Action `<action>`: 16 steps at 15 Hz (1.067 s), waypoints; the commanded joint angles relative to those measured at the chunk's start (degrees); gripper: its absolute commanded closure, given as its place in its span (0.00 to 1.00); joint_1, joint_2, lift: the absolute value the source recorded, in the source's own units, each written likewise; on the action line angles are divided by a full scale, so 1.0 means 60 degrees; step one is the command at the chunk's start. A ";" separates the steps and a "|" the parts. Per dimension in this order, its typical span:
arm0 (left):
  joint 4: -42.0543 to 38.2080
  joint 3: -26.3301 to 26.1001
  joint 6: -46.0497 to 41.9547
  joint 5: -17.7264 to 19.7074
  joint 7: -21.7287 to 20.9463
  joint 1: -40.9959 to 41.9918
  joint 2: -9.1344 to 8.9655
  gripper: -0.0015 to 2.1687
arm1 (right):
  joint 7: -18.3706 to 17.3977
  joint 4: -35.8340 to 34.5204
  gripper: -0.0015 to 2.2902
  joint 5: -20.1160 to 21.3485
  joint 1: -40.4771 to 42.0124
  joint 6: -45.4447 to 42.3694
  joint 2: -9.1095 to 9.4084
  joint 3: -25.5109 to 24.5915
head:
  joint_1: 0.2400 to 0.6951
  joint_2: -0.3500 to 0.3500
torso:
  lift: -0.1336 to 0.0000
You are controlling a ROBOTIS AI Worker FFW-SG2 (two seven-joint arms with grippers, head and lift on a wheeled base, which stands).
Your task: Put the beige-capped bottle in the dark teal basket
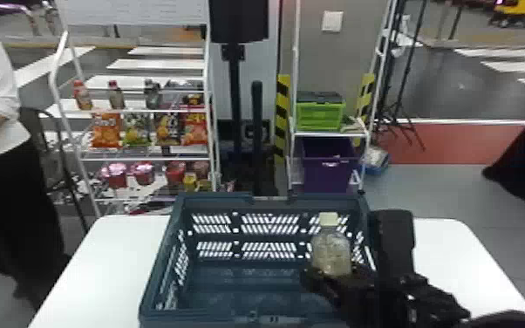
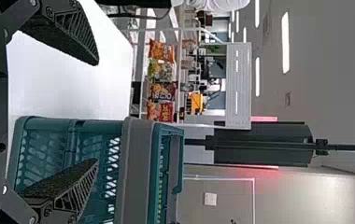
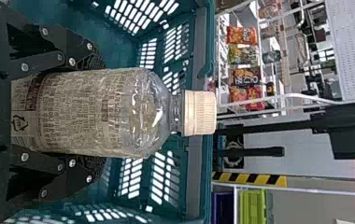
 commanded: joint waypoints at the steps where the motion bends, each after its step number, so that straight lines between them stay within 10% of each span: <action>1: 0.0100 0.0037 -0.0057 0.0069 0.0001 -0.0028 0.0000 0.07 | -0.0018 0.0926 0.34 -0.0052 -0.0533 -0.0210 0.0038 0.0139 | 0.57 0.50 | 1.00; 16: 0.0730 0.0257 -0.0525 0.0626 -0.0292 -0.0351 -0.0102 0.07 | -0.1116 0.4002 0.34 -0.0741 -0.3243 0.1138 0.0038 0.1135 | 0.57 0.50 | 1.00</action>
